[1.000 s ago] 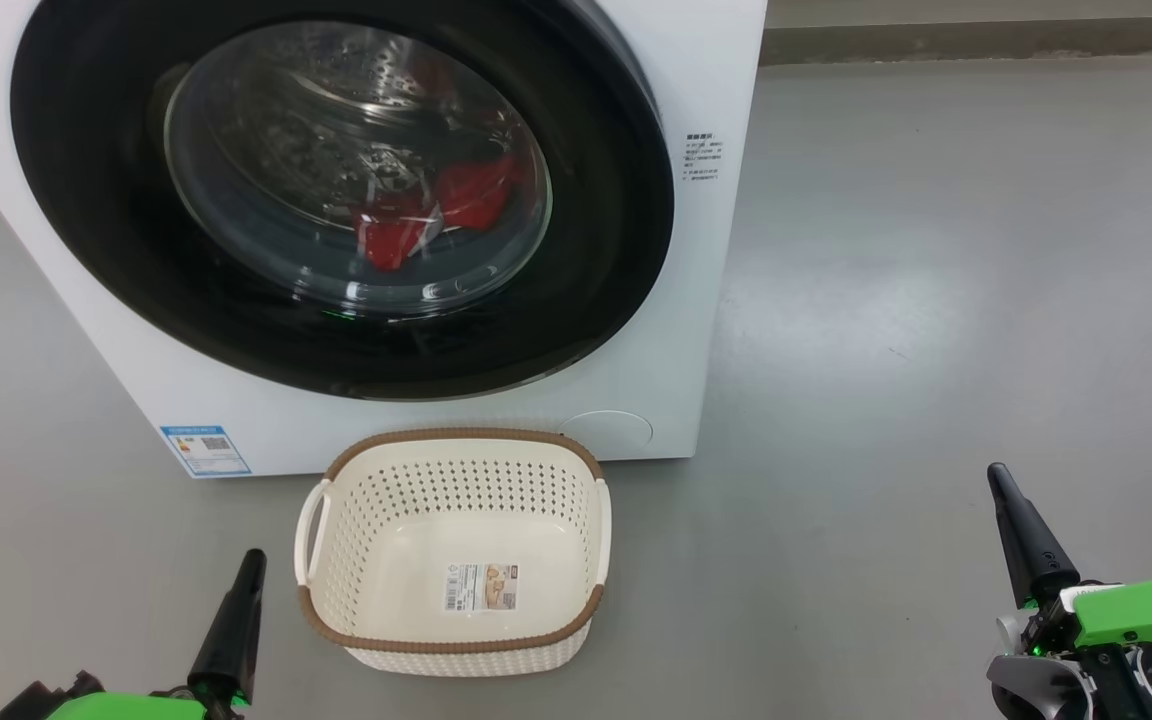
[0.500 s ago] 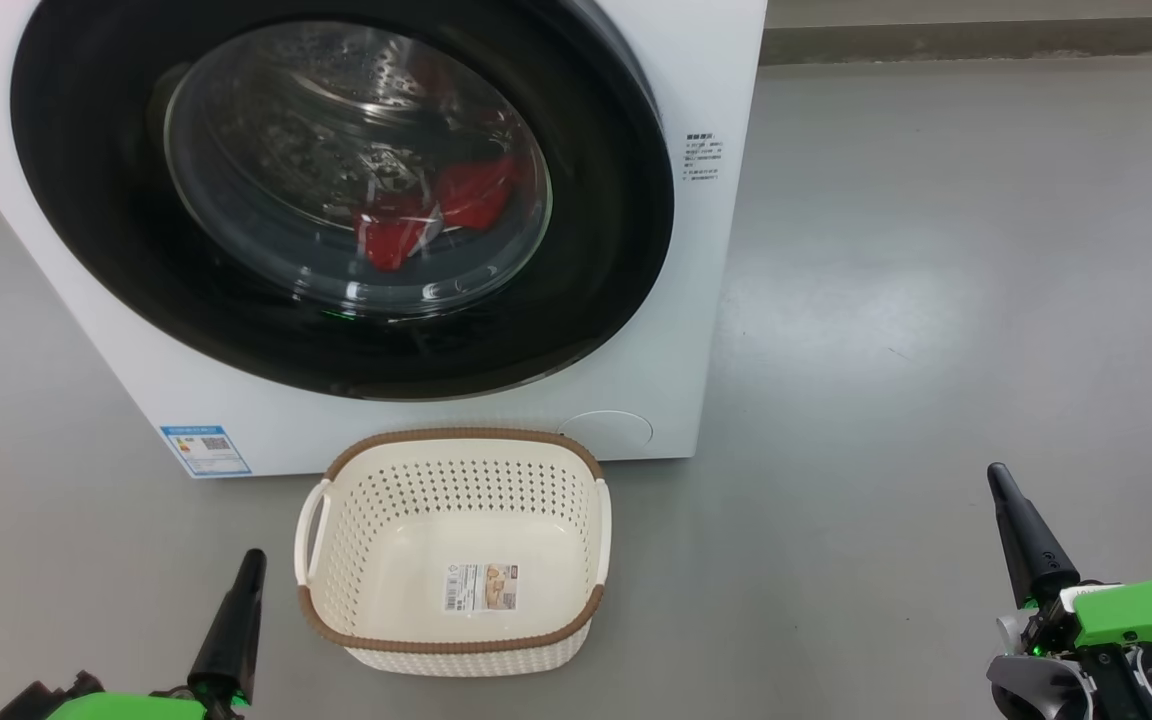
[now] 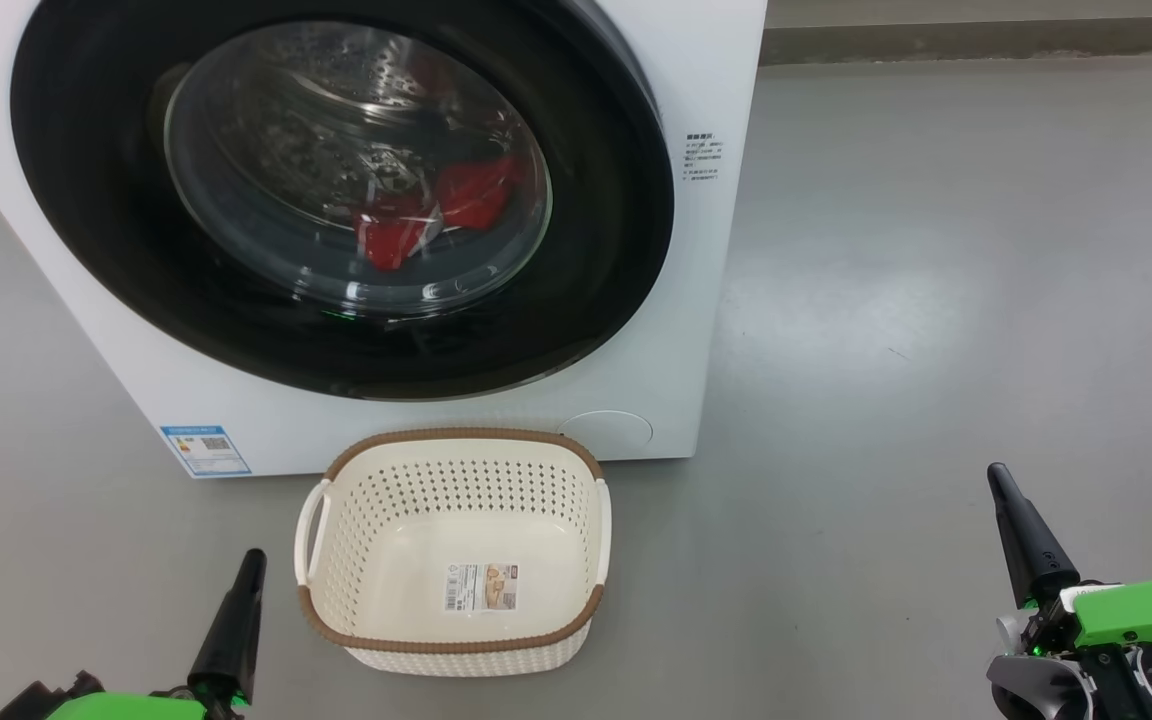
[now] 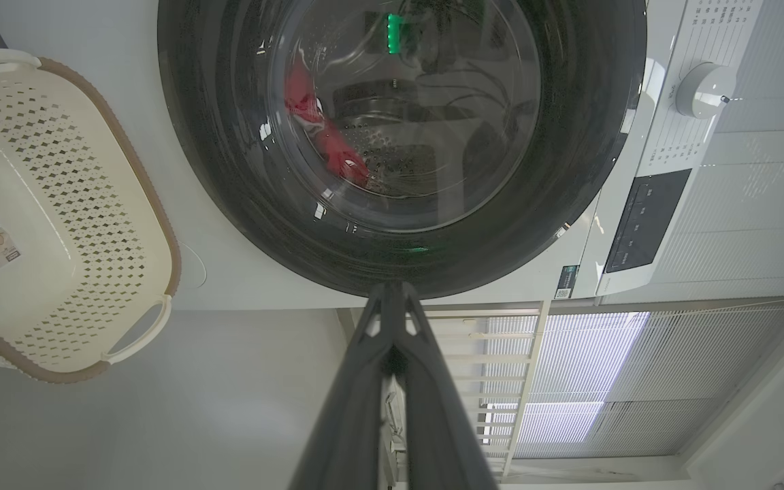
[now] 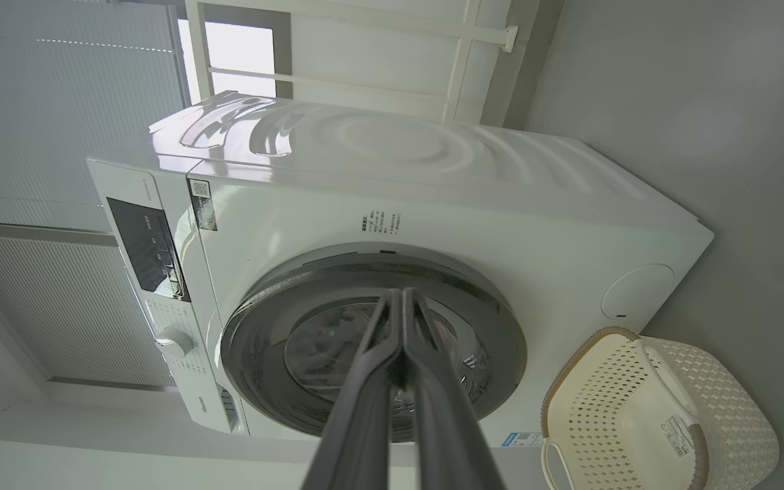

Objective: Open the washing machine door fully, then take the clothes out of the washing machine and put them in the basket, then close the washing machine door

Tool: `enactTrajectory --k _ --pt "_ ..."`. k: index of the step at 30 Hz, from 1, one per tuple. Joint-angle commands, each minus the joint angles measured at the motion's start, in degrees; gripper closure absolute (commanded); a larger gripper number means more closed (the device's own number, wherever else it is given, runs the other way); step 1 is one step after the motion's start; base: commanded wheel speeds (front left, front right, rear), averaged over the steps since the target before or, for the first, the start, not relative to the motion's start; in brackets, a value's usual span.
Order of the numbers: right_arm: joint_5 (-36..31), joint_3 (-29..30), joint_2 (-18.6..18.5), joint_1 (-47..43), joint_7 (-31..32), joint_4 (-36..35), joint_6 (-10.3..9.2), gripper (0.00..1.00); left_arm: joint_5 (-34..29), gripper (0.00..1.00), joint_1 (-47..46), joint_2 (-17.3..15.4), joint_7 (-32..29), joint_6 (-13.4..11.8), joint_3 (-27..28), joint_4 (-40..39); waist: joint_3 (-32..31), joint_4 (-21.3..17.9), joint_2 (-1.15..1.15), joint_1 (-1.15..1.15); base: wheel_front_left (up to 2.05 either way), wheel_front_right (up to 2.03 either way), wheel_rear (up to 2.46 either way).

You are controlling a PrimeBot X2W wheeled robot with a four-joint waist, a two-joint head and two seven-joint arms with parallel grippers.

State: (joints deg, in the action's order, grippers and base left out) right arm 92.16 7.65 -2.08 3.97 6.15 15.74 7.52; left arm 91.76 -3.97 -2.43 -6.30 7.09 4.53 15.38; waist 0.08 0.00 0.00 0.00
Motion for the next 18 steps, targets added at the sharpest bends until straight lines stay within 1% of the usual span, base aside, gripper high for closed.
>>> enactTrajectory --k 1,18 --pt "-0.02 -1.1 -0.79 2.48 0.35 -1.49 -0.03 1.0 0.38 1.0 -2.48 -0.44 -0.2 0.4 2.02 -1.12 0.0 0.0 0.0 0.0 0.0 0.0 0.0" --pt "-0.02 -1.1 -0.79 2.48 0.35 -1.49 -0.03 1.0 0.38 1.0 -2.48 -0.44 -0.2 0.4 2.02 -1.12 0.0 0.0 0.0 0.0 0.0 0.0 0.0"
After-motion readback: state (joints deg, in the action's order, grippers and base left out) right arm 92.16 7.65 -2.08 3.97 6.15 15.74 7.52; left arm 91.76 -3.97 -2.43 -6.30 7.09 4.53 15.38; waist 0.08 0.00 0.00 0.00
